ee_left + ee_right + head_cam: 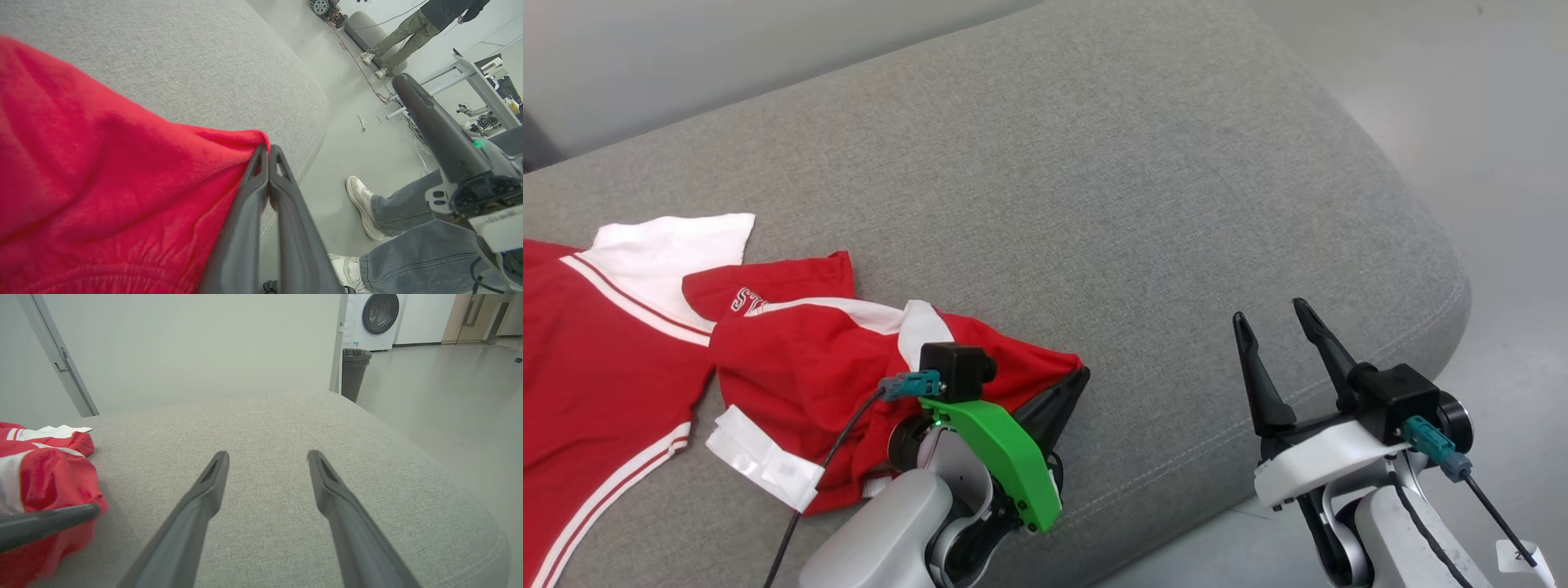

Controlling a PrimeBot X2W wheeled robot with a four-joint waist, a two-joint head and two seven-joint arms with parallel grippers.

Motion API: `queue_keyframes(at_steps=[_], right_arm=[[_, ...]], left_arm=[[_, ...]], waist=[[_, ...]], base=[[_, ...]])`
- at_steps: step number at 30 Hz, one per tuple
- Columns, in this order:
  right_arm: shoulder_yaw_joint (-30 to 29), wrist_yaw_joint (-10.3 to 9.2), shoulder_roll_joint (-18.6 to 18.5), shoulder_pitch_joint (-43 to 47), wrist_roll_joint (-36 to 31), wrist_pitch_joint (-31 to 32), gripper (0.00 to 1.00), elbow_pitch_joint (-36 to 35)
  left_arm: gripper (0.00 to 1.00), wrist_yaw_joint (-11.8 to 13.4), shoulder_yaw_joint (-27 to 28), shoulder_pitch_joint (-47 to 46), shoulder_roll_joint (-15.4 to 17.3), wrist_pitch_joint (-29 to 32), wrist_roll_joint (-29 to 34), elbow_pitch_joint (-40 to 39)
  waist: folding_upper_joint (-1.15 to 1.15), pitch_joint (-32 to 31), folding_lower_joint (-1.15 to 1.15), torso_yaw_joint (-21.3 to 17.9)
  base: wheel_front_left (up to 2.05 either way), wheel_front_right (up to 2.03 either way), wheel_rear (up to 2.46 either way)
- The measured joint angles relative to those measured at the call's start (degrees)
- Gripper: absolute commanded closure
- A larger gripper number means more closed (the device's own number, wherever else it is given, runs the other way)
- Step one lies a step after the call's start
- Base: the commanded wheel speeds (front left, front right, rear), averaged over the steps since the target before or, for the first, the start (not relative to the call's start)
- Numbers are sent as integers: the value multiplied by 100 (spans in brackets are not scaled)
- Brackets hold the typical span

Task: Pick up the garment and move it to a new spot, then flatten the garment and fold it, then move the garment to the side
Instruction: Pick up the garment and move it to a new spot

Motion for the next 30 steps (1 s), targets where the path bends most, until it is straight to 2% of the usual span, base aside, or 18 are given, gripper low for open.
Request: queue_keyframes(at_steps=[1,2,11,18,24,30], right_arm=[[-18,-1,8,0,0,0,0,0],[-32,-2,9,0,2,0,0,0],[-143,-11,30,6,13,0,0,1],[-21,-1,-21,73,-126,1,0,110],[374,176,-78,225,-338,0,0,264],[675,323,-136,249,-538,1,0,381]], left_arm=[[14,0,-40,-1,0,-1,-11,35],[0,3,-59,-1,1,-2,-21,63],[0,8,-599,-2,20,210,-550,-70],[0,8,-738,-2,22,316,-703,-272],[0,65,-806,87,36,511,-658,-293],[0,211,-700,343,282,489,-659,-369]], waist=[[0,12,0,-29],[0,26,0,-47],[0,14,0,145],[0,-144,0,451],[0,-305,0,805],[0,-417,0,1147]], base=[[0,0,0],[0,0,0],[0,0,0],[0,0,0],[0,0,0],[0,0,0]])
